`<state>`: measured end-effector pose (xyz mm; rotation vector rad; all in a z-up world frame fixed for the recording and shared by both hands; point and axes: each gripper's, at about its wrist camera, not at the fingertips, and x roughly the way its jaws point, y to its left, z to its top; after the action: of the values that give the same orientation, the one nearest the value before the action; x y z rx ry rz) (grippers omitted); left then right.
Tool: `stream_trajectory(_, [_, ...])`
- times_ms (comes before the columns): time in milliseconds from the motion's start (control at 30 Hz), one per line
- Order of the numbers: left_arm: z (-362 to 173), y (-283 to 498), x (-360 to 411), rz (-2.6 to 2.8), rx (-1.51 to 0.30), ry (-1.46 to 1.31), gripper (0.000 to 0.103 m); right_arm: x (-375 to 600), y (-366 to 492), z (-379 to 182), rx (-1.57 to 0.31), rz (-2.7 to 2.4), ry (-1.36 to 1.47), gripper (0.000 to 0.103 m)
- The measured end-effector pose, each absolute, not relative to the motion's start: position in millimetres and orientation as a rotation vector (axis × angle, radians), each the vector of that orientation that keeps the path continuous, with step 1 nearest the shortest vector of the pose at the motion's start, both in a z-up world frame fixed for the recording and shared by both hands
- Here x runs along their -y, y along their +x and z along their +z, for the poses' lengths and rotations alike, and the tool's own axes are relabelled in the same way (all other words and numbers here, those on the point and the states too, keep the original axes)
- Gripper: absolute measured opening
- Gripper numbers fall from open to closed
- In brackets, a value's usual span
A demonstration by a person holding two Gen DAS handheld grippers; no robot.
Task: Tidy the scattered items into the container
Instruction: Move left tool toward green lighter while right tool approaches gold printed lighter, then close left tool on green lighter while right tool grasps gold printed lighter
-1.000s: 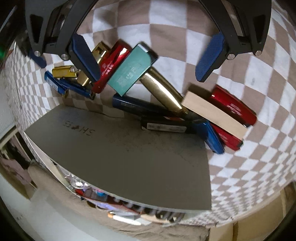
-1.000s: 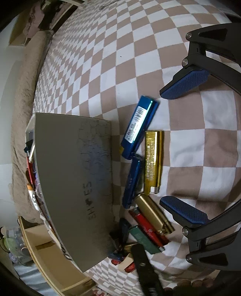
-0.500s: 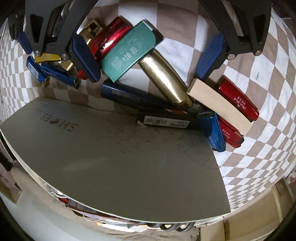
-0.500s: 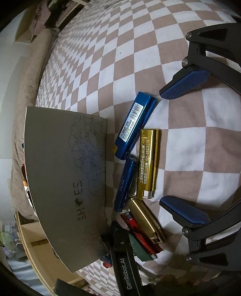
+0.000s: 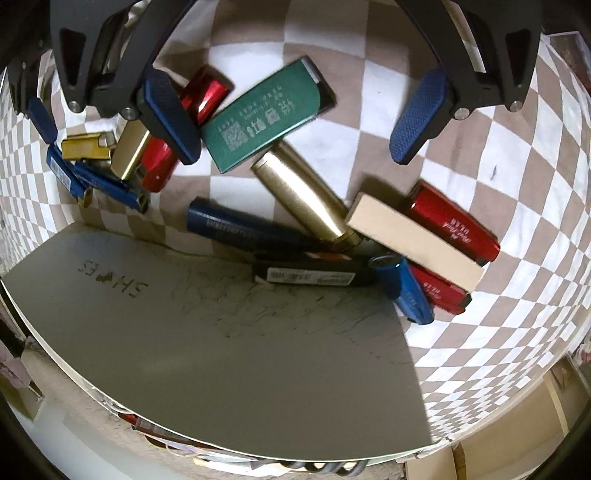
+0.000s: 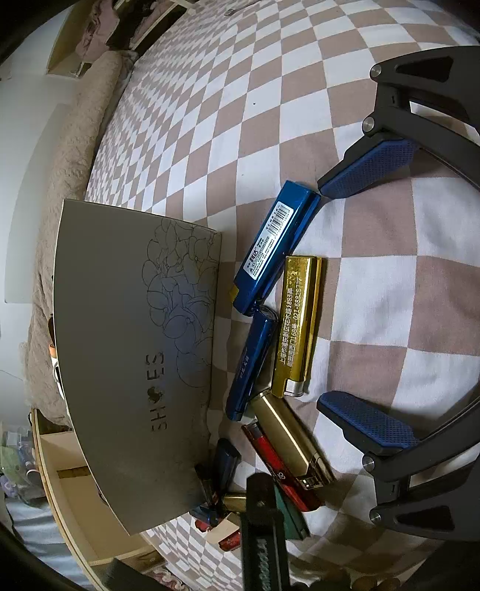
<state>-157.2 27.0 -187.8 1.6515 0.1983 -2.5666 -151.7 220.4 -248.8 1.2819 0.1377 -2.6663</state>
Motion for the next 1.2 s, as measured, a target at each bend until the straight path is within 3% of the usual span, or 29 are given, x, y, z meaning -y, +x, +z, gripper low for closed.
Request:
stream_trajectory(800, [-182, -113, 22, -2.613, -0.028, 1.533, 0.103, -209, -168, -253, -0.183, -2.668, 1.288, 0.103])
stream_trajectory(1067, [-188, -133, -1, -2.728, 0.139, 1.516, 0.103, -213, -171, -258, -0.171, -2.679, 1.261, 0.103])
stream_trajectory(1200, [-190, -143, 10, -2.759, 0.083, 1.538, 0.103, -213, -172, -259, -0.172, -2.683, 1.255, 0.103])
